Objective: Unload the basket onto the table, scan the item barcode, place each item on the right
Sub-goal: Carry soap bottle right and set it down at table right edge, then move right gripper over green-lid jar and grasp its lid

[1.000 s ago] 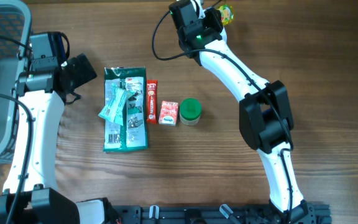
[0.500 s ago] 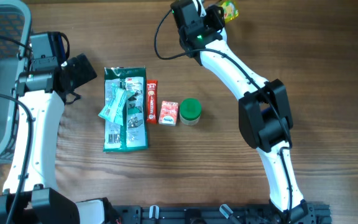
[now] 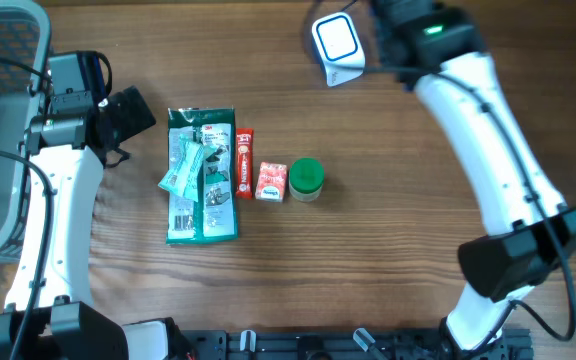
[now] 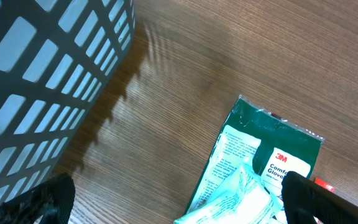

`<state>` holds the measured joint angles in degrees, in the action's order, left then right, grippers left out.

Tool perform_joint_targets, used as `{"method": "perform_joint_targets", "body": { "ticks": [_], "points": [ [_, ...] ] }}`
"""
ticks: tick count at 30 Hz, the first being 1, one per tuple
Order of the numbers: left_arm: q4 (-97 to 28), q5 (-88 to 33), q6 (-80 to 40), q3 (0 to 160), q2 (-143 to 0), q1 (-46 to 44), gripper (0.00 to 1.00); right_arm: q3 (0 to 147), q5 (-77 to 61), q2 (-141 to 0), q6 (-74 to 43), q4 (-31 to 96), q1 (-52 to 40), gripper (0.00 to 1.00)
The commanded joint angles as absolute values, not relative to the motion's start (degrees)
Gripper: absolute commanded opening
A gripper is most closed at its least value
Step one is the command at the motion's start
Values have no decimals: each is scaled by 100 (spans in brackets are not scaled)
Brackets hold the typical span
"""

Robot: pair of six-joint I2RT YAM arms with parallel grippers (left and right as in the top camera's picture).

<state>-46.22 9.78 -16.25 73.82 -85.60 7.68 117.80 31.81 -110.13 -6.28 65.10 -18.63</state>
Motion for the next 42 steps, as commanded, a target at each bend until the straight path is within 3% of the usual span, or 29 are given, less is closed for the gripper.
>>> {"method": "perform_joint_targets", "body": {
  "ticks": [1,10,16,19,24,25,27,29,38,42],
  "points": [
    [-4604,987,-1697,7415,-8549,801,100,11456,1168,-11216,-1219,7225,-891,8],
    [-4606,987,-1697,7415,-8549,801,100,9765,224,-11231,-1227,6794,1133,10],
    [-4606,987,-1699,7415,-8549,801,100,9708,235,-11229,-1264,6753,1433,17],
    [-4606,987,-1699,7415,-8549,801,100,9675,261,-11229,-1313,6753,1433,41],
    [-4606,987,-1697,7415,-8549,801,100,9509,316,-11229,-1514,6681,1433,47],
    [-4606,987,-1699,7415,-8549,801,100,9426,318,-11231,-1511,6639,1433,52],
    [-4606,987,-1697,7415,-8549,801,100,9260,314,-11229,-1514,6552,1433,71],
    [-4604,987,-1697,7415,-8549,801,100,9157,316,-11229,-1514,6473,1433,82],
    [-4604,987,-1697,7415,-8549,801,100,9828,207,-10433,-1267,6549,1426,91],
    [-4604,987,-1697,7415,-8549,801,100,9856,-1179,-9747,-760,6598,1354,91]
  ]
}}
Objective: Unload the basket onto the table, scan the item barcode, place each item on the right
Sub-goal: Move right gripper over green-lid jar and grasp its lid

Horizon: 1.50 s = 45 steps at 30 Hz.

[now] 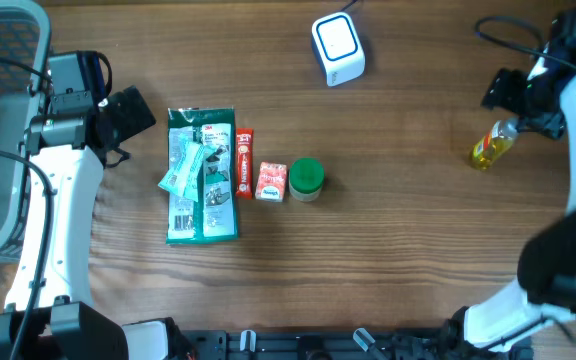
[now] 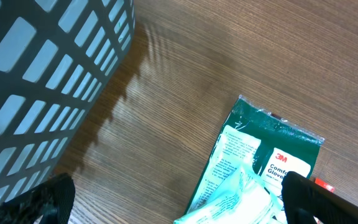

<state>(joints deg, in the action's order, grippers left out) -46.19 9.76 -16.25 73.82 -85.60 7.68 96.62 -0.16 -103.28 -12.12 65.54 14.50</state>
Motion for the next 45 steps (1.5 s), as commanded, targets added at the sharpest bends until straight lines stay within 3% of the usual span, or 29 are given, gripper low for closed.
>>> {"method": "perform_joint_targets", "body": {
  "ticks": [1,4,11,19,23,31,37,45],
  "points": [
    [-4606,987,-1697,7415,-8549,801,100,9856,-1804,-9649,-491,6667,1288,91],
    [-4606,987,-1697,7415,-8549,801,100,9845,-2711,-9616,-121,6995,987,91],
    [-4604,987,-1697,7415,-8549,801,100,9360,-2622,-9690,-331,6665,-746,91],
    [-4604,987,-1697,7415,-8549,801,100,8429,-1017,-9913,-768,5299,-2912,95],
    [-4604,987,-1699,7415,-8549,801,100,8066,-259,-10031,-749,4724,-3522,100],
    [-4604,987,-1699,7415,-8549,801,100,8012,-10,-10560,-325,4628,-3712,100],
    [-4604,987,-1699,7415,-8549,801,100,8012,-845,-10932,-305,4659,-3717,99],
    [-4606,987,-1697,7415,-8549,801,100,8012,-21,-10930,-508,4698,-3717,86]
  ]
}}
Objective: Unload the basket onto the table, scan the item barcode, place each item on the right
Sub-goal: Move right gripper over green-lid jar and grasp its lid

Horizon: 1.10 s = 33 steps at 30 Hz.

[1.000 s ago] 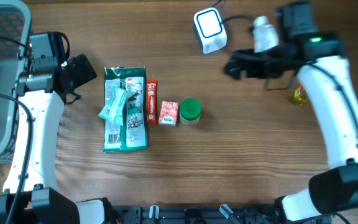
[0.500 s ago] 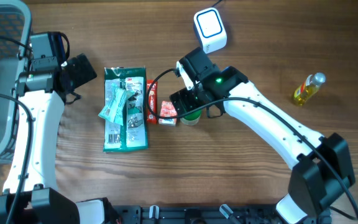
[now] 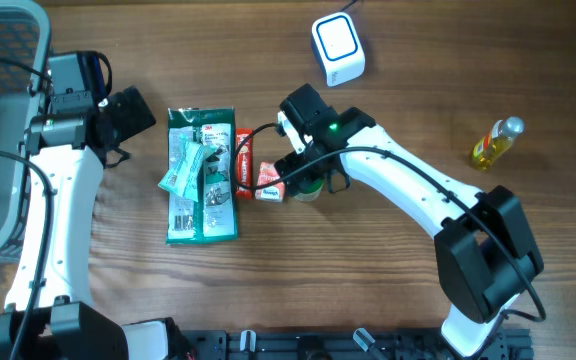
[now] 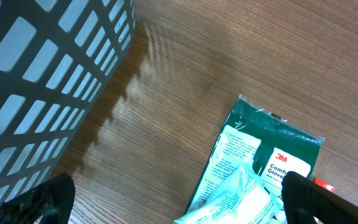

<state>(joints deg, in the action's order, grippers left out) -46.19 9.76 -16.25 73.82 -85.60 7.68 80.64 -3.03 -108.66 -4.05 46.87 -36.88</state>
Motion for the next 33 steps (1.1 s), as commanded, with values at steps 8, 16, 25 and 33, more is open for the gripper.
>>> {"method": "perform_joint_targets", "body": {
  "ticks": [8,16,25,33],
  "points": [
    [-4604,987,-1697,7415,-8549,801,100,8012,346,-10930,-650,4777,-3717,63],
    [-4606,987,-1697,7415,-8549,801,100,8014,1684,-10930,-3280,5301,-3341,56],
    [-4606,987,-1697,7415,-8549,801,100,8012,1192,-10930,-1929,5297,-3148,92],
    [-4606,987,-1699,7415,-8549,801,100,8012,980,-10930,-1494,5645,-3146,71]
  ]
}}
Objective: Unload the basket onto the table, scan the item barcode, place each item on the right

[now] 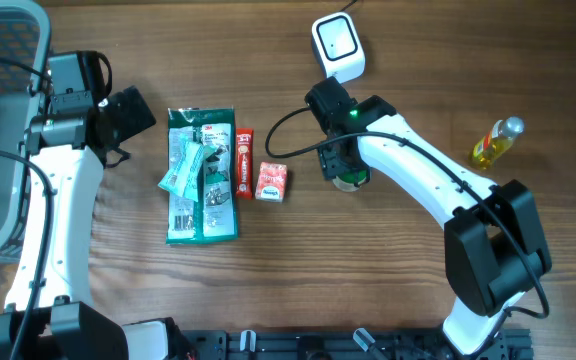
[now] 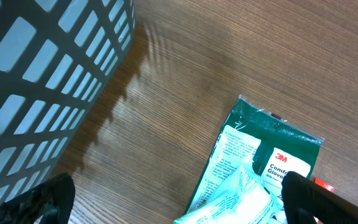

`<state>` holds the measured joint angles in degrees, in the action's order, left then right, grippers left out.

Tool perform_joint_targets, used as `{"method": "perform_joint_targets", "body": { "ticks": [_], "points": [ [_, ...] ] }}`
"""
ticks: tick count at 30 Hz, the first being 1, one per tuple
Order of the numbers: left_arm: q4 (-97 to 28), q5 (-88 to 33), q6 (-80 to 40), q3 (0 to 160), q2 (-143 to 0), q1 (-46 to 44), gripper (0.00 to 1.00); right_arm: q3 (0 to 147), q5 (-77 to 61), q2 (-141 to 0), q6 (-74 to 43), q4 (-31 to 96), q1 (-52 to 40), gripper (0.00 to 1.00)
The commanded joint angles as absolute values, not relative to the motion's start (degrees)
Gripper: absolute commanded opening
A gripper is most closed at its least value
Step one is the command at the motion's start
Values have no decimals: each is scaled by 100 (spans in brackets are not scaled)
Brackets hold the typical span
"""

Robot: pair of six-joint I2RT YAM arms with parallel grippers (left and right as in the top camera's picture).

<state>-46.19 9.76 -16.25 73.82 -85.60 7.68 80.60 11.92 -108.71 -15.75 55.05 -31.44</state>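
In the overhead view my right gripper (image 1: pixel 341 165) is shut on a small jar with a green lid (image 1: pixel 351 180), a little right of the row of items and in front of the white scanner (image 1: pixel 337 46) at the table's back. A red box (image 1: pixel 271 182), a red stick pack (image 1: pixel 244 162) and a green glove packet (image 1: pixel 203 175) lie in the row at the middle left. My left gripper (image 1: pixel 128 113) stays open left of the packet; in the left wrist view its fingertips (image 2: pixel 50 200) stand wide apart over bare wood beside the glove packet (image 2: pixel 260 168).
A grey mesh basket fills the left edge and also shows as a basket wall (image 2: pixel 42 81) in the left wrist view. A small yellow oil bottle (image 1: pixel 495 142) lies at the far right. The table is brown wood.
The green-lidded jar was next to the red box with my right gripper over it. It is now farther right, apart from the box, held in that gripper. The left arm has not moved.
My right arm was first at the back beside the scanner, with no bottle on the table. Then it was at the far right next to the yellow bottle lying there. Then it was over the green-lidded jar in the row, and now holds it clear of the row.
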Motion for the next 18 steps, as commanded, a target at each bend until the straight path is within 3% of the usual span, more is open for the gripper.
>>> {"method": "perform_joint_targets", "body": {
  "ticks": [1,5,8,11,18],
  "points": [
    [-4606,987,-1699,7415,-8549,801,100,8012,974,-10930,-1741,5701,-3146,71],
    [-4606,987,-1697,7415,-8549,801,100,8014,537,-10930,-3339,6123,-3146,72],
    [-4606,987,-1697,7415,-8549,801,100,8014,414,-10930,-3240,6066,-3146,100],
    [-4606,987,-1697,7415,-8549,801,100,8014,502,-10930,-2724,5988,-3094,100],
    [-4606,987,-1697,7415,-8549,801,100,8012,506,-10930,-2696,6165,-3087,100]
  ]
}}
